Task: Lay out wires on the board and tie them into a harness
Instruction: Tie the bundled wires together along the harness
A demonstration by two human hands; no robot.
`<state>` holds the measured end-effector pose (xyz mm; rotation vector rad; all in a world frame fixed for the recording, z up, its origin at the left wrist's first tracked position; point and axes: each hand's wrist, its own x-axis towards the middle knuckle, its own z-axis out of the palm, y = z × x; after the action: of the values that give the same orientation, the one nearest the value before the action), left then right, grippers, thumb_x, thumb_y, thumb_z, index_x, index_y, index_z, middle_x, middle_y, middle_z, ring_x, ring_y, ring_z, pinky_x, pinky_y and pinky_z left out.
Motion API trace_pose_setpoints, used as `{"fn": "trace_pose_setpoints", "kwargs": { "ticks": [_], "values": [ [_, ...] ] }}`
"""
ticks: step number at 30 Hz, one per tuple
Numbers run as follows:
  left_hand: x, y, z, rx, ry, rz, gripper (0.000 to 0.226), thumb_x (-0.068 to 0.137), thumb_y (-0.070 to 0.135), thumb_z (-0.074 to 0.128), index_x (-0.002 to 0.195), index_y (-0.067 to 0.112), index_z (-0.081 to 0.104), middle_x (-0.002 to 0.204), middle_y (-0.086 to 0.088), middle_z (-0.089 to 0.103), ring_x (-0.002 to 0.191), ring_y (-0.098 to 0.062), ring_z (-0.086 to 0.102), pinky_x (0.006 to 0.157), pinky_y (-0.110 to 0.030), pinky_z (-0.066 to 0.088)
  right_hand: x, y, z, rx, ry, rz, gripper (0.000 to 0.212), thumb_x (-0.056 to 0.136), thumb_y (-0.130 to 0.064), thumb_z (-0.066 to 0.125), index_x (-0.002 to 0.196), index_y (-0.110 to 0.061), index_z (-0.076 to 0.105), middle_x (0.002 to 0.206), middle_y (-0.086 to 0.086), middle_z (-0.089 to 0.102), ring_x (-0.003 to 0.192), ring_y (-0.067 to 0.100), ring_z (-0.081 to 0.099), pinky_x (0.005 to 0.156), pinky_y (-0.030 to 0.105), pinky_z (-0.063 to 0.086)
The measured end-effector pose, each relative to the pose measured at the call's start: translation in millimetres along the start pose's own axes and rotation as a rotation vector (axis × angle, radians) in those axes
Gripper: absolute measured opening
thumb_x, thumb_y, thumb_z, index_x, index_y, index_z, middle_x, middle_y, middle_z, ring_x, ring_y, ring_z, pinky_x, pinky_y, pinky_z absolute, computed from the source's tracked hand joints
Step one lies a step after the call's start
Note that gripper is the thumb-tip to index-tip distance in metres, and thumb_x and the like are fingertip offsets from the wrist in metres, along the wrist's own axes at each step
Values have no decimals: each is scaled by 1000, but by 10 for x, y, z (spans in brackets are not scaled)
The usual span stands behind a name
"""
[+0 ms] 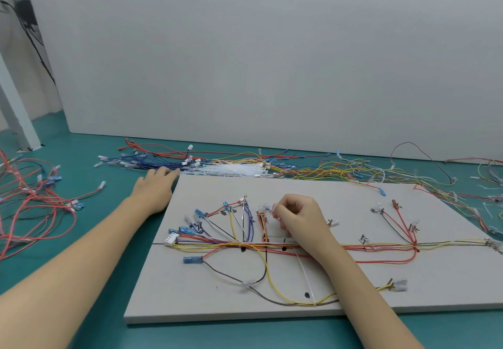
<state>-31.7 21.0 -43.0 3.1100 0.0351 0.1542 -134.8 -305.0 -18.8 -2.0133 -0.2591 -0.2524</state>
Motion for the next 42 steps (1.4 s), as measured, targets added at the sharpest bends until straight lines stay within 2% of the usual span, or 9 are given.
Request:
{"fn": "trace_pose_setpoints", "kwargs": {
  "ticks": [2, 5, 12, 16, 22, 25, 31, 35, 42],
  "values": [
    [10, 9, -11, 30, -21, -25, 57, 100, 27, 38, 153, 24, 18, 154, -5, 25, 134, -31, 28, 106, -47, 31, -3, 7, -5, -2, -5, 3, 22, 85, -13, 58, 64, -12, 63, 50, -4, 56, 48, 6, 47, 48, 21, 42],
    [6, 11, -42, 7, 5, -48, 43, 102, 28, 33, 144, 22, 35, 147, -7, 33, 129, -31, 32, 103, -47, 34, -10, 10, -7, -5, -15, 9, 21, 84, -15, 58, 65, -12, 64, 52, -2, 57, 48, 6, 48, 48, 23, 43],
    [-25, 1, -94, -220, 165, -117, 11, 98, 21, 51, 100, 12, 58, 114, -14, 53, 109, -33, 47, 92, -47, 44, -4, 6, -12, -10, -16, 9, 20, 84, -12, 58, 64, -10, 63, 50, -3, 55, 47, 5, 47, 48, 22, 42],
    [-19, 7, -121, -182, 119, -184, 20, 95, 11, 48, 112, 1, 55, 119, -21, 52, 112, -37, 47, 91, -48, 45, -3, 3, -8, -11, -13, 19, 21, 84, -12, 58, 64, -11, 63, 50, -3, 55, 47, 6, 47, 50, 25, 42],
    [-86, 109, -340, -534, 453, -509, 27, 92, 1, 45, 117, -10, 49, 123, -30, 52, 116, -46, 47, 94, -49, 40, 0, -47, -32, -31, 120, -20, 22, 88, -11, 60, 67, -4, 61, 58, 12, 58, 55, 15, 47, 57, 31, 42],
    [-225, 481, -594, -712, 540, -384, 21, 98, 12, 43, 107, -2, 56, 116, -23, 58, 112, -40, 49, 92, -46, 40, -3, -90, -46, 90, 179, -37, 19, 90, -9, 61, 73, -1, 65, 59, 12, 59, 55, 14, 50, 54, 29, 42],
    [-864, 1449, -656, -905, 204, 85, 15, 97, 22, 46, 87, 14, 55, 79, 2, 57, 69, -15, 50, 57, -27, 36, -8, -219, -69, 440, 85, 71, 18, 92, -17, 64, 98, -4, 74, 67, 4, 64, 54, 10, 54, 45, 23, 45],
    [-1063, 1636, -630, -883, 178, 224, 13, 96, 22, 47, 88, 16, 55, 87, 2, 58, 79, -14, 52, 66, -25, 42, -18, -295, -73, 560, 7, 86, 22, 91, -16, 63, 107, -4, 72, 73, 4, 67, 57, 13, 55, 45, 23, 48],
    [-1142, 1689, -538, -883, 137, 307, 12, 97, 23, 48, 89, 19, 57, 89, 6, 58, 83, -13, 54, 68, -22, 42, -33, -289, -108, 594, 68, 69, 16, 93, -10, 59, 90, -3, 73, 73, 9, 63, 59, 16, 57, 45, 22, 47]
  ]
}}
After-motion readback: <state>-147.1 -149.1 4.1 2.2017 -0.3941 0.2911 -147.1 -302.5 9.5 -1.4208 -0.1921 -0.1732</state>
